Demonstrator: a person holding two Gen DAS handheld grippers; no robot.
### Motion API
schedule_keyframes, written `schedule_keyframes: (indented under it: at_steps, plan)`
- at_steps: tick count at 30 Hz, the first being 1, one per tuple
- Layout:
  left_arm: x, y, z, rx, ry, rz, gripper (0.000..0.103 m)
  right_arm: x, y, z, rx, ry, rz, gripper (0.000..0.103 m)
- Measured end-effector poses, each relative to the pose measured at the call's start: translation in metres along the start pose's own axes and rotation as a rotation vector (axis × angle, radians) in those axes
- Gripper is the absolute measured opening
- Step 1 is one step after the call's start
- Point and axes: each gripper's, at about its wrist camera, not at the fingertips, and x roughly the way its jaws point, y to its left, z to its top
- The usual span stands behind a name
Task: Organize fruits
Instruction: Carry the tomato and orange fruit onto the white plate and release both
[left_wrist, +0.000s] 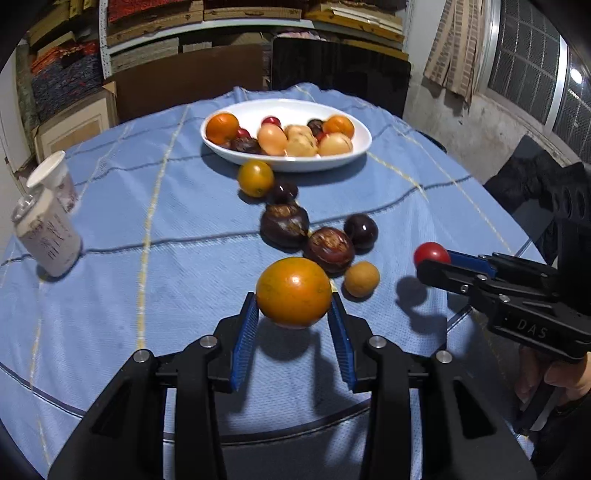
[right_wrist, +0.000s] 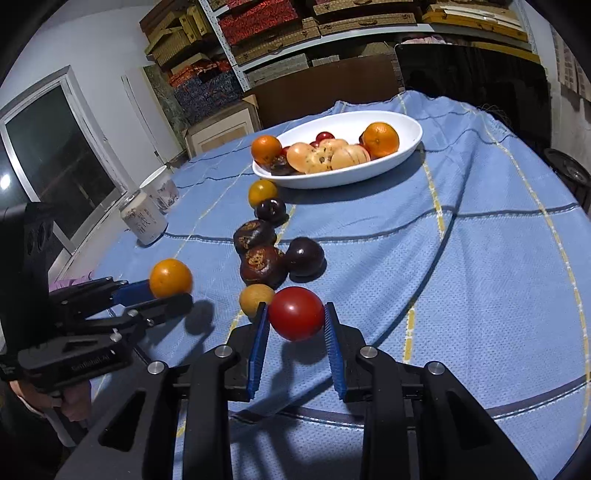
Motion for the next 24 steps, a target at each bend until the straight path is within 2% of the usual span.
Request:
schedule_keyframes:
  at_steps: [3,6,11,13,15,17,24]
  plan:
    - [-0.008,0.004,0.012,0.004,-0.013,-0.025,0.038,-0.009,0.003,0.011,-0.012,-0.013,0.000,0.030]
    - [-0.014,0.004,0.028,0.027,-0.041,-0.017,0.038,-0.019,0.007,0.035,-0.042,-0.029,-0.005,0.030]
    - [-0.010,0.002,0.070,0.052,-0.079,-0.021,0.038,-0.022,0.014,0.072,-0.090,-0.083,-0.036,0.030]
    - [0.000,0.000,0.091,0.063,-0.089,-0.021,0.038,-0.011,0.013,0.093,-0.096,-0.077,-0.030,0.030]
    - [0.016,0.001,0.111,0.033,-0.078,-0.039,0.038,0.001,0.007,0.112,-0.070,-0.075,-0.019,0.030]
    - [0.033,0.002,0.126,0.012,-0.064,-0.046,0.038,0.018,0.000,0.133,-0.056,-0.085,-0.052,0.030]
    - [0.090,0.015,0.162,-0.008,-0.028,-0.004,0.038,0.081,-0.035,0.171,0.016,-0.046,-0.101,0.030]
